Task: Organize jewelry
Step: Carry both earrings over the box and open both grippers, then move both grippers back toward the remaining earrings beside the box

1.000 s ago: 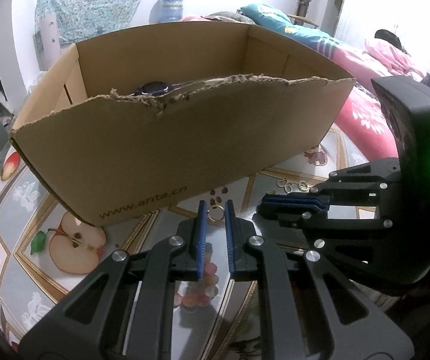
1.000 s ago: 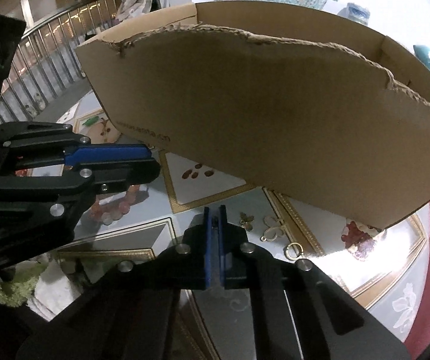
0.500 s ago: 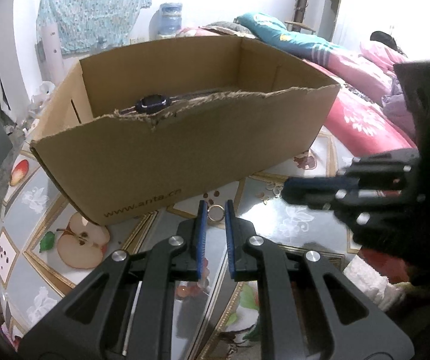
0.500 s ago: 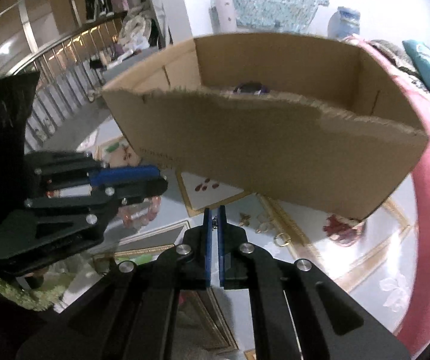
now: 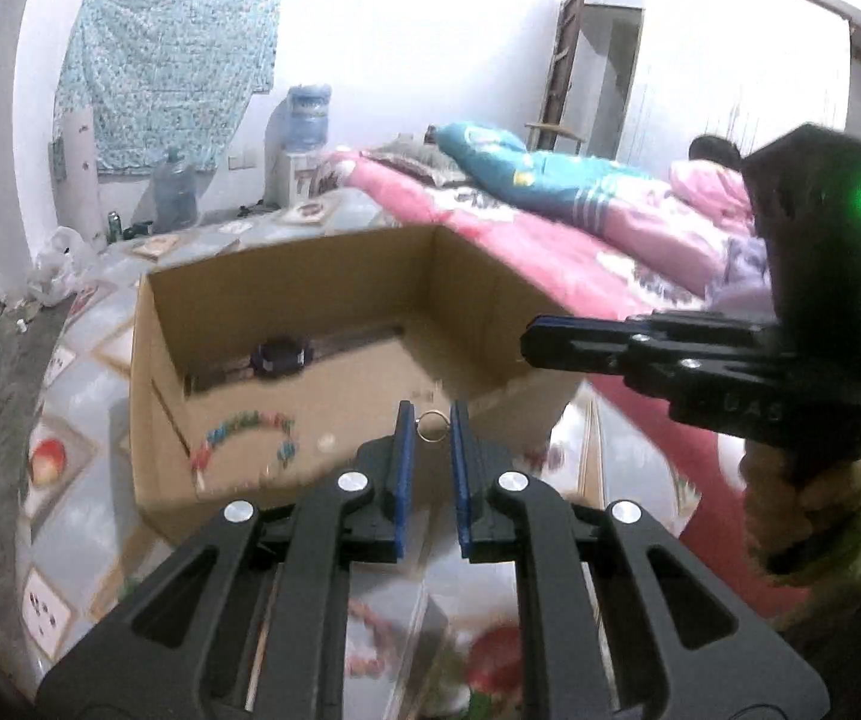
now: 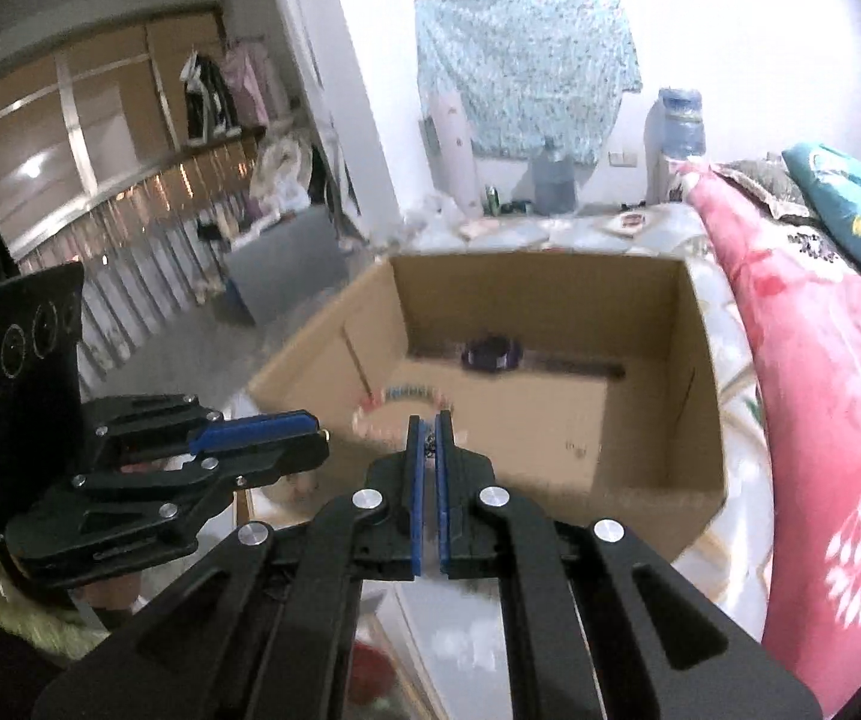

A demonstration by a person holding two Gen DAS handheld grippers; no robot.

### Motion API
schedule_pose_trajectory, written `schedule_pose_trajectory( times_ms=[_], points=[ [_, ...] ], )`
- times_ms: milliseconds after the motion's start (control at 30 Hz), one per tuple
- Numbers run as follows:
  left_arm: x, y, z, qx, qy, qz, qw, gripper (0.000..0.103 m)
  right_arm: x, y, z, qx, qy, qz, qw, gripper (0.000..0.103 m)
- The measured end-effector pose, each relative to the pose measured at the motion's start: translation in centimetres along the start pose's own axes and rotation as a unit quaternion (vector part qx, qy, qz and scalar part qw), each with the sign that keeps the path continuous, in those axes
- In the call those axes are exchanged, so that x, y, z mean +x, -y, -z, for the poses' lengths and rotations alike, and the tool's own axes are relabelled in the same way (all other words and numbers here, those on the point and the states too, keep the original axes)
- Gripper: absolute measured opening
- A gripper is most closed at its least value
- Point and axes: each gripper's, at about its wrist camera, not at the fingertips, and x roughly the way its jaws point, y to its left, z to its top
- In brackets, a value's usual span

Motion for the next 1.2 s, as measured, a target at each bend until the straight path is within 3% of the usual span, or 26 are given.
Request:
schedule_pose_trajectory(
  times_ms=[367, 533, 633, 700, 1200],
  points=[
    [8.0, -3.7, -5.0, -0.027, -0.070, -0.031, 0.9967, 0.011, 6.6, 3.6, -4.8, 0.057, -0.028, 0.012, 0.998, 0.004],
    [10.4, -3.9, -5.0, -0.030, -0.094, -0.044, 0.9942, 0.011, 9.7, 4.7, -5.3, 0.065, -0.074, 0.033, 0.995, 0.006],
    [10.9, -4.0, -4.6, -0.040, -0.104, -0.045, 0.9928, 0.022, 10.3, 5.3, -5.0, 0.079, -0.082, 0.035, 0.993, 0.027],
    [10.7, -3.9, -4.4, -0.040, -0.102, -0.048, 0.9928, 0.027, 10.0, 5.4, -4.9, 0.080, -0.076, 0.034, 0.993, 0.033],
    [5.1, -2.3, -3.9, -0.043, -0.050, -0.055, 0.9963, 0.051, 3.6, 3.0, -4.4, 0.063, -0.013, 0.031, 0.997, 0.059]
  ],
)
